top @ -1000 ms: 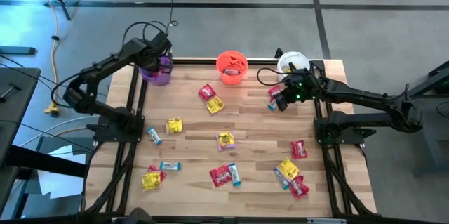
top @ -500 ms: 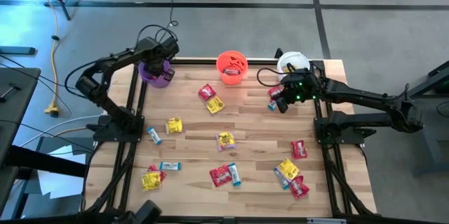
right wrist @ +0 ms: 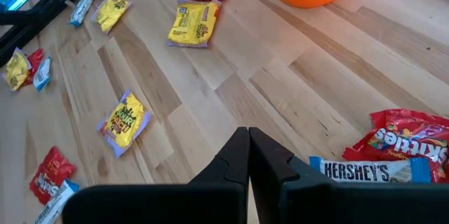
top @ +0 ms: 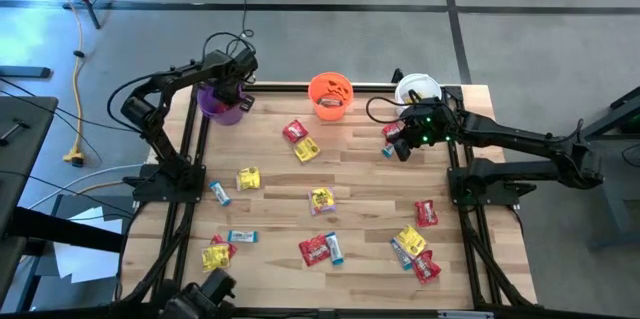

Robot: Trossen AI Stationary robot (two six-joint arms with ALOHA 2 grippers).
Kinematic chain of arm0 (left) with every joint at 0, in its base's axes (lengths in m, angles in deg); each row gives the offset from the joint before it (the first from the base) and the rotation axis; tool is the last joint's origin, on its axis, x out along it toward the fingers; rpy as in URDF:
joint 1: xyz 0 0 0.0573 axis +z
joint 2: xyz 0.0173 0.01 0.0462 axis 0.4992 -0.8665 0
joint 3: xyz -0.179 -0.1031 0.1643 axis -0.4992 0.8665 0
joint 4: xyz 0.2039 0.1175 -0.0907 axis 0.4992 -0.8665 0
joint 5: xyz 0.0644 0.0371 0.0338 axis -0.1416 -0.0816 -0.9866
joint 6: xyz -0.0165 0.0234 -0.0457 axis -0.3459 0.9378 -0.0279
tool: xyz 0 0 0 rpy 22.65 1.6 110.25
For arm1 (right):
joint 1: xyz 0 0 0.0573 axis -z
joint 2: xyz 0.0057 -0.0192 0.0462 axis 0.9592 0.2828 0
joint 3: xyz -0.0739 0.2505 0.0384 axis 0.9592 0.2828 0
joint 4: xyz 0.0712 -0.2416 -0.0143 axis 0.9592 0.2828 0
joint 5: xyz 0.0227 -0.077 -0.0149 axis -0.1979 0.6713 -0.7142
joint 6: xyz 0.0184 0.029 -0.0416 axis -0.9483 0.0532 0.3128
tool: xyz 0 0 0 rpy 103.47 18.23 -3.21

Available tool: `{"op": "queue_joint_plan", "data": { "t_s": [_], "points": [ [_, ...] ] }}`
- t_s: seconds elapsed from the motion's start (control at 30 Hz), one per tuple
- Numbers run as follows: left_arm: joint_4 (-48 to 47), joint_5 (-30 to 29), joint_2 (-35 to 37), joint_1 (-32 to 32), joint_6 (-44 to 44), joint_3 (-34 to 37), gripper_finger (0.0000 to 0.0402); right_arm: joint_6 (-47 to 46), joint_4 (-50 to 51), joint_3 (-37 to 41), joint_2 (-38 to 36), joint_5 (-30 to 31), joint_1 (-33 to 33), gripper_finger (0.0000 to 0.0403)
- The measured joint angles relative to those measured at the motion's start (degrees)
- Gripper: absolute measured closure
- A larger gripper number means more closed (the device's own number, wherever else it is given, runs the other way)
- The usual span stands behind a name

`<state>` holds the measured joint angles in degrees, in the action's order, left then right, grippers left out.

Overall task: Organize candy in baskets
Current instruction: Put the red candy into the violet bucket, then put the white chocolate into the orange bucket

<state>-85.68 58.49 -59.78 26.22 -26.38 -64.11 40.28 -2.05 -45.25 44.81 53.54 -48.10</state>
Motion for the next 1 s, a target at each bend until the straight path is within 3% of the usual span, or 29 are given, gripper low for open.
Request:
{"op": "queue_joint_plan", "data": {
  "t_s": [0.2, 0.57, 0.77, 1.0],
  "points": [
    [1.5, 0.87, 0.75, -0.26, 1.19, -0.04, 0.0369, 0.01, 0.0, 0.0, 0.0, 0.02, 0.0, 0.0403],
    [1.37, -0.82, 7.41, -2.6, 4.22, -0.04, 0.0273, 2.1, 0.0, 0.0, 0.0, 0.03, 0.0, 0.0403],
    [0.0, 4.59, 16.89, -8.68, 5.05, -0.04, 0.0259, 3.91, 0.0, 0.0, 0.0, 0.08, 0.0, 0.0403],
    [-0.4, 12.08, 29.58, -20.77, 4.58, 1.8, 0.026, 5.9, 0.0, 0.0, 0.0, 0.21, -0.01, 0.0403]
  ]
}}
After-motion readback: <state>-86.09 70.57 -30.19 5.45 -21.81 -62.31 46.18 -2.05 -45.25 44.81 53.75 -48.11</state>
